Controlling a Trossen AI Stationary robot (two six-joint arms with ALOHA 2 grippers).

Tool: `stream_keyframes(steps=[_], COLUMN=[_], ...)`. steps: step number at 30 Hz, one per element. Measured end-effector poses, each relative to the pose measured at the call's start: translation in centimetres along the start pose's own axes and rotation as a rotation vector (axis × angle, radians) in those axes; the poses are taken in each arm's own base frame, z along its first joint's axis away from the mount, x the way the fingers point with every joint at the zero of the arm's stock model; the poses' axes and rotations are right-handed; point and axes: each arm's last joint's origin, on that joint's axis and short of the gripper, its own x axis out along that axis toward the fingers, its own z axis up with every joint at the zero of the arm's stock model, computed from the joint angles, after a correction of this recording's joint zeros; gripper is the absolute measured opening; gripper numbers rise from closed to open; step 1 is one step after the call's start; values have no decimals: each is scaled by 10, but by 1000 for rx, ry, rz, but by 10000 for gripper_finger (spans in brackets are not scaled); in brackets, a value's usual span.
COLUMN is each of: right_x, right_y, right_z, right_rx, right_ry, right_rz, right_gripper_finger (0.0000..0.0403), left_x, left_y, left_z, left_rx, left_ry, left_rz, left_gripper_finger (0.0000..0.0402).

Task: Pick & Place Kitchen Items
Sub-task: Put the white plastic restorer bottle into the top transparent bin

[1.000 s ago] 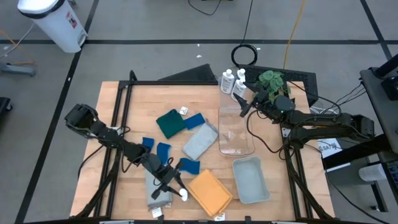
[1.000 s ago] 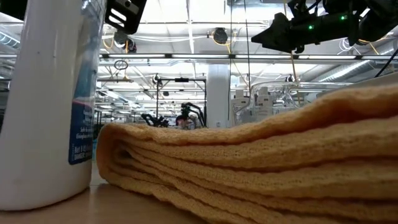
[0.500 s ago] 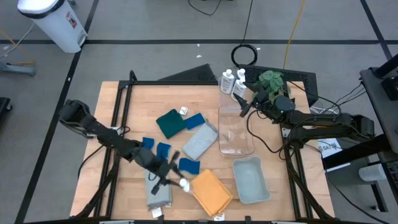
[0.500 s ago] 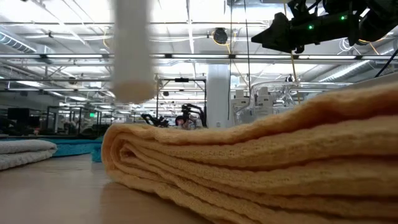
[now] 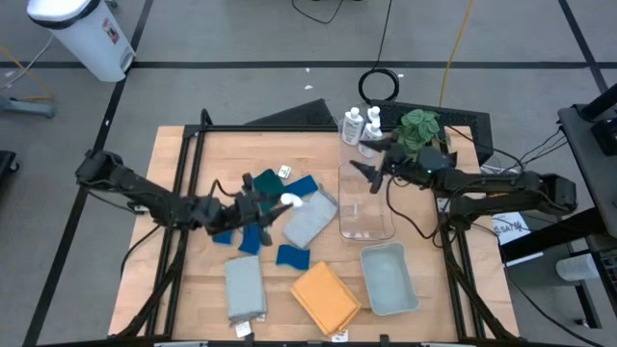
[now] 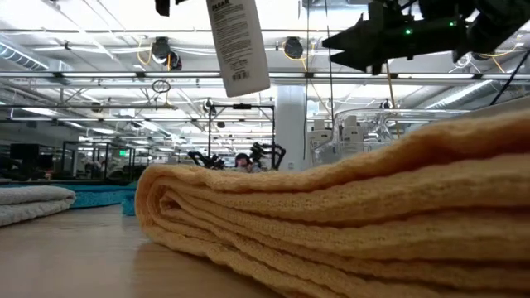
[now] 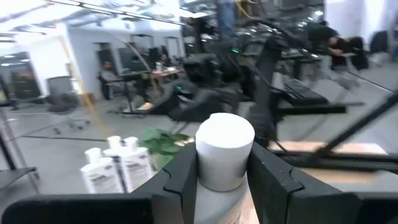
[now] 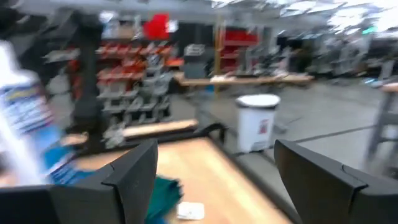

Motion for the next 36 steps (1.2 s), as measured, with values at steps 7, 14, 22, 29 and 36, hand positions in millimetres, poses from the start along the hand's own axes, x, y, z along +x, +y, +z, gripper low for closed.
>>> stream_keyframes(steps=[7, 14, 22, 29, 36], right_x=[39, 79, 103, 101, 107], right_y=[26, 51, 69, 77, 80], right_z=[-12, -29, -41, -39, -43], right_rx=[-42, -104, -138, -151, -101], right_ry=[138, 206, 216, 225, 153], right_rz=[139, 226, 269, 296, 290], right_gripper_finger=[293, 293, 293, 293, 289], left_x=[15, 17, 17, 17, 19], left_y=[19, 21, 20, 20, 22], left_z=[4, 3, -1, -1, 4], left_rx=[-27, -28, -1, -11, -66], left_ry=[-13, -8, 35, 29, -24], left_rz=[77, 85, 88, 72, 20], left_gripper_finger=[112, 112, 112, 112, 112])
